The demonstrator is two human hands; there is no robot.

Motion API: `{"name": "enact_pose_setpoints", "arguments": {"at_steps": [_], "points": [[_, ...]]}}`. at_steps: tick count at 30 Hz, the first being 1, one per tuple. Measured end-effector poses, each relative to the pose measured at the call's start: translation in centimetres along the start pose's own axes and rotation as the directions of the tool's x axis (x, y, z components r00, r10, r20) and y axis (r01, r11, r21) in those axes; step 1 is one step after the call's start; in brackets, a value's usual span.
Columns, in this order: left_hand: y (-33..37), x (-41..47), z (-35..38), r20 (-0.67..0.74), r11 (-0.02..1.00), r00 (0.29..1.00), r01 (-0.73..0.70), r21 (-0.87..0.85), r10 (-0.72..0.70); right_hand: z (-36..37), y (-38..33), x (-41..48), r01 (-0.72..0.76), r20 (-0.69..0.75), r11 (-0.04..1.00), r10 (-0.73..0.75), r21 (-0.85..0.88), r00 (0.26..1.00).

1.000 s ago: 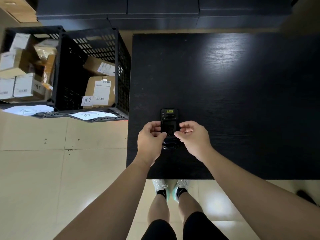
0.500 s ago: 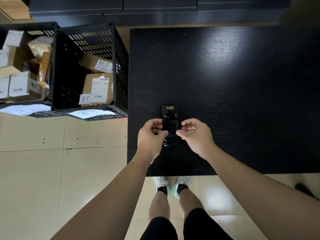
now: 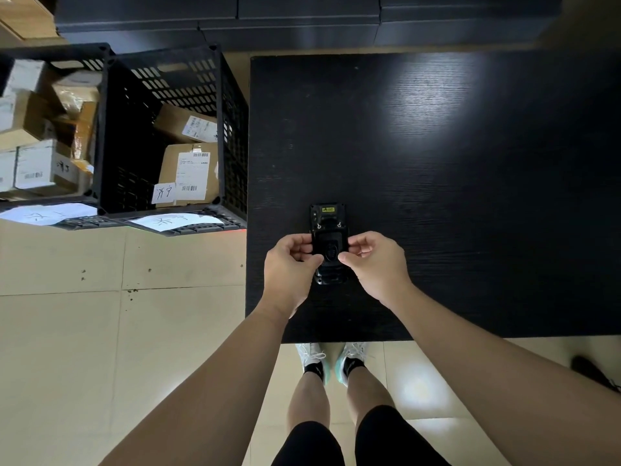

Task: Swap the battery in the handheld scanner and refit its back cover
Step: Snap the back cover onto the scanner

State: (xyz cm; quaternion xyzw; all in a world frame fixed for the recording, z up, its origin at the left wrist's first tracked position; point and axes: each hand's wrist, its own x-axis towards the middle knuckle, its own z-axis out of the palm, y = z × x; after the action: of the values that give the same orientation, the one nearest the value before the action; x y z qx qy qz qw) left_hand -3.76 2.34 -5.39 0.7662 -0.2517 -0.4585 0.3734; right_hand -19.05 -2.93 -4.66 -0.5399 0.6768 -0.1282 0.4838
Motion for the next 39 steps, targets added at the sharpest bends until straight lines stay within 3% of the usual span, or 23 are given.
{"name": "enact_pose_setpoints", "arguments": {"at_steps": [6,20,27,36,39], "points": [[0.1,0.1,0.5,-0.006,0.998,0.998,0.056,0.019,-0.056,0.6,0.1,0.0,0.013,-0.037,0.998,-0.016,-0.067,0.999],[0.5,0.1,0.6,-0.039,0.994,0.998,0.049,0.098,-0.045,0.9,0.3,-0.2,0.062,-0.019,0.988,-0.065,-0.141,0.998],[1.5,0.2,0.5,-0.079,0.987,0.997,0.026,0.157,-0.013,0.3,0.0,0.5,-0.028,-0.04,0.999,0.027,-0.026,0.999],[2.7,3.0,1.0,-0.125,0.981,0.986,0.125,0.148,-0.107,-0.2,-0.6,3.1,0.003,-0.011,1.0,-0.003,-0.021,1.0],[2.7,3.4,1.1,-0.098,0.981,0.993,0.079,0.176,-0.062,-0.2,-0.1,3.1,0.033,-0.012,0.999,-0.033,0.033,0.999]]}}
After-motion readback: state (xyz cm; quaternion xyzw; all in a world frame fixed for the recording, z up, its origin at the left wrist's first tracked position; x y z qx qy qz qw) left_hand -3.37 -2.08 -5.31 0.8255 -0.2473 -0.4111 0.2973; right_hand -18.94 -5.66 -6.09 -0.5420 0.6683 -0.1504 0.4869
